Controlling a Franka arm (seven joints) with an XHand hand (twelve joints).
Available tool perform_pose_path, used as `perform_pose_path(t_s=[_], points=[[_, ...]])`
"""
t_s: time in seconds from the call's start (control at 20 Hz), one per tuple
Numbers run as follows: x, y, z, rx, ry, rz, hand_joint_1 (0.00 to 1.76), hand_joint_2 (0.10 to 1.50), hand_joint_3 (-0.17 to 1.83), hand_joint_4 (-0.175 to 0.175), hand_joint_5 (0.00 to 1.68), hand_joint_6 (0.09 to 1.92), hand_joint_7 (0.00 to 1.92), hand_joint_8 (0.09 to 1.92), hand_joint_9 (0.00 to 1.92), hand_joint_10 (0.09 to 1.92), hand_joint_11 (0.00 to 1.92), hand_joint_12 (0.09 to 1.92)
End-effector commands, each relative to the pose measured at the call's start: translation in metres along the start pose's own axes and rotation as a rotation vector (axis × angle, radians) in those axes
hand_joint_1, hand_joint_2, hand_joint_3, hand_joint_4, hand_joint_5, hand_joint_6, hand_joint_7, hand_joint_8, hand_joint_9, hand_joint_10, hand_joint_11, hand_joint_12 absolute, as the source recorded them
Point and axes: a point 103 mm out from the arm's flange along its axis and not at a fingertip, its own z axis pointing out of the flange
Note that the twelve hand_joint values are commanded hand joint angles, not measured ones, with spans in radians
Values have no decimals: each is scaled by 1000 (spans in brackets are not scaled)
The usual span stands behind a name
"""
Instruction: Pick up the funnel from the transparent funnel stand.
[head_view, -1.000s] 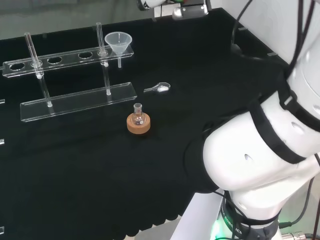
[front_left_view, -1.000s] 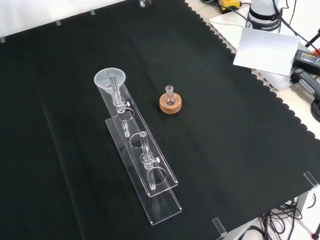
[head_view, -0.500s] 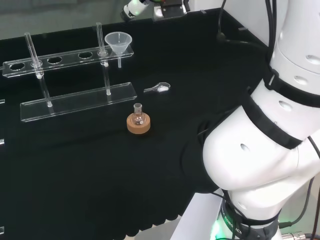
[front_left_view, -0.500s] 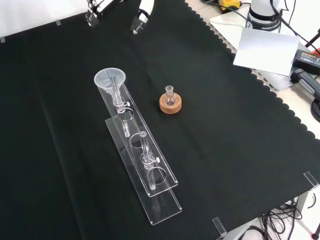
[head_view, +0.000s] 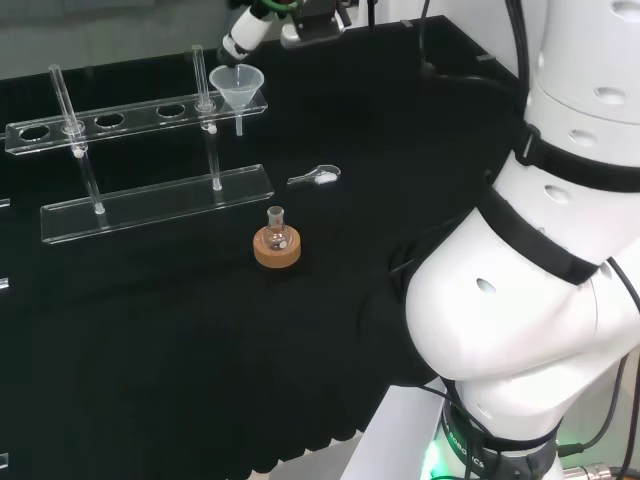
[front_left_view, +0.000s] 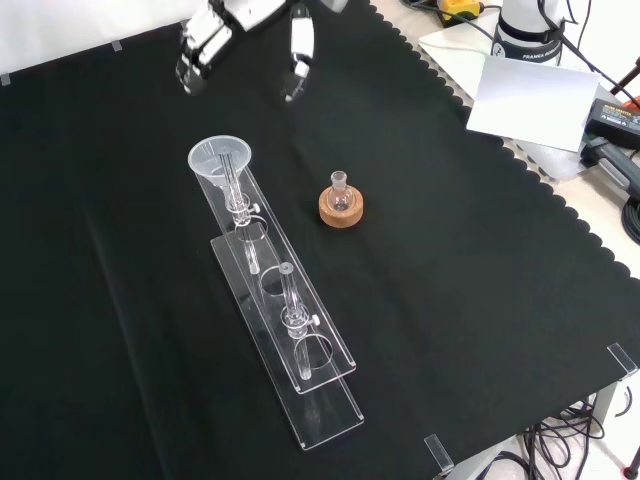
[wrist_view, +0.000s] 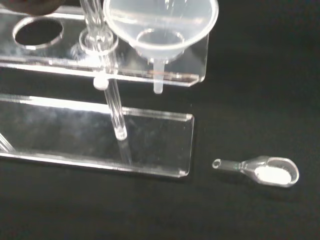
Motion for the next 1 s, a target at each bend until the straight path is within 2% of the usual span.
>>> perform_pose_path(t_s=[0.05, 0.3, 0.55, 0.7, 1.0], points=[[17, 18, 17, 69, -42, 7, 701, 633, 455, 18, 172, 87, 13, 628, 208, 805, 255, 1546], [13, 31, 26, 82, -56, 29, 741, 604, 496, 4, 173, 87, 9, 657, 208, 833, 304, 1536], [8, 43, 35, 93, -64, 39, 750, 585, 532, -9, 149, 87, 0, 366, 104, 875, 305, 1524], [7, 50, 39, 78, -71, 33, 752, 580, 544, -12, 142, 87, 0, 320, 76, 893, 300, 1525], [11, 67, 46, 91, -72, 15, 751, 578, 553, -17, 121, 87, 0, 288, 67, 903, 298, 1525]])
